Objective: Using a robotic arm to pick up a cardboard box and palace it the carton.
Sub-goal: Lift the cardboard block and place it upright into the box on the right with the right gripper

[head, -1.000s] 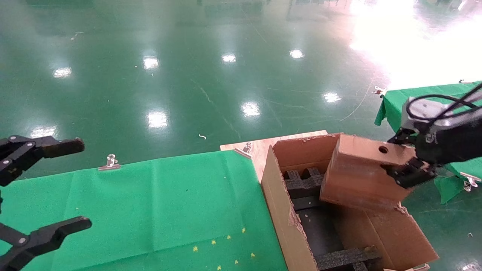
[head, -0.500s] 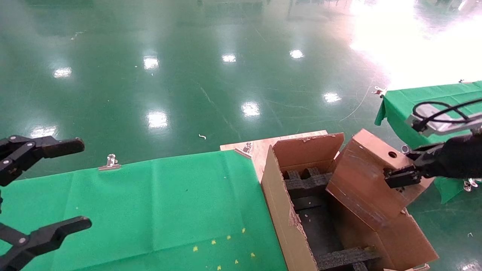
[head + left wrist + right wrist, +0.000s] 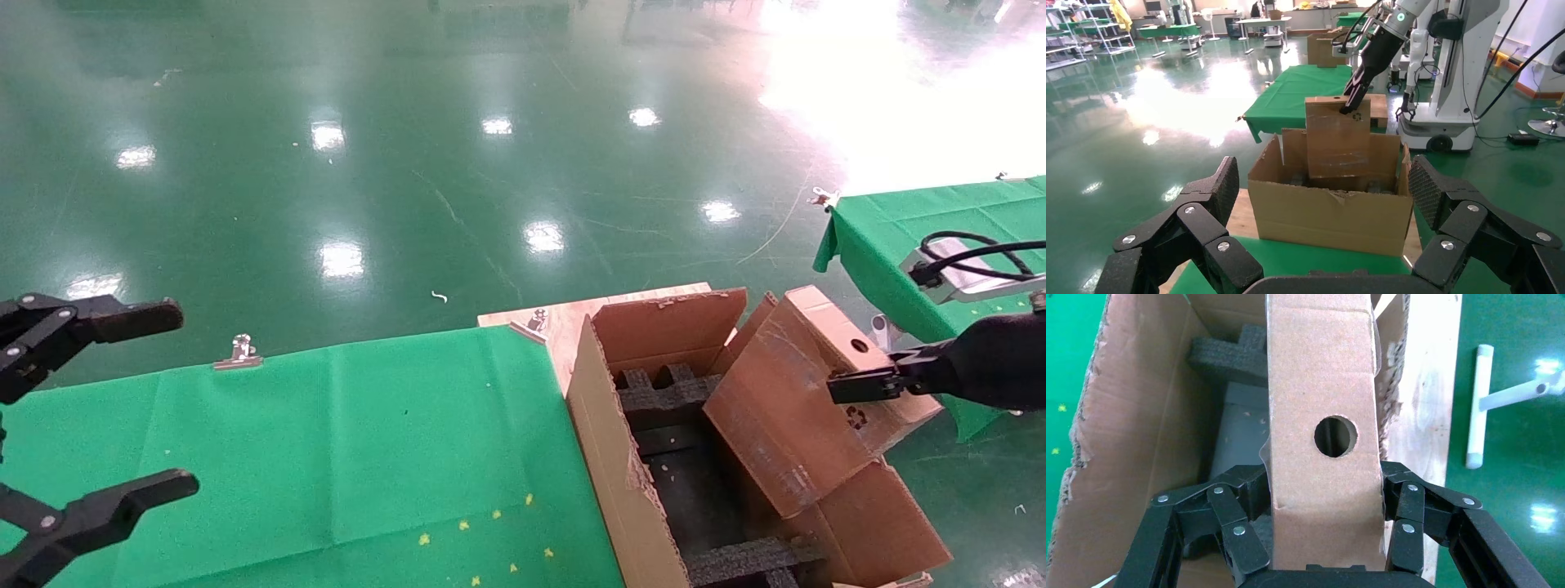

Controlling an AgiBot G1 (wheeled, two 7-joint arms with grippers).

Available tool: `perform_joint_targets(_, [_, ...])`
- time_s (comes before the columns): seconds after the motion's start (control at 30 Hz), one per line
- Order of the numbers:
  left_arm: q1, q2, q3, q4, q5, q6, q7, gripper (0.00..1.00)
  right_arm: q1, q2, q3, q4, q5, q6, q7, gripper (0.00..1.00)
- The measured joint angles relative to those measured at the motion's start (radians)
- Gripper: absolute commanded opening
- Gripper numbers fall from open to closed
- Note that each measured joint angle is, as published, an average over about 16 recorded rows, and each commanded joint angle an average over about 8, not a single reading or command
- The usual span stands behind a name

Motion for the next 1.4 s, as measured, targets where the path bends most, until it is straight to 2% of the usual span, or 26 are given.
perform_joint_targets(0.33, [0.0, 0.0, 0.0, 0.0, 0.0, 0.0, 0.0, 1.0, -0.024, -0.01, -0.016, -0.011, -0.011, 0.033, 0.059, 0.0])
perform_joint_targets(0.87, [0.0, 0.0, 0.0, 0.0, 0.0, 0.0, 0.0, 1.0, -0.121, -0.066, -0.081, 0.0, -0.119, 0.165, 0.317, 0.0])
perform_joint_targets(1.4, [0.0, 0.0, 0.0, 0.0, 0.0, 0.0, 0.0, 1.0, -0.213, -0.105, -0.126, 0.001, -0.17, 0.273, 0.414, 0.0])
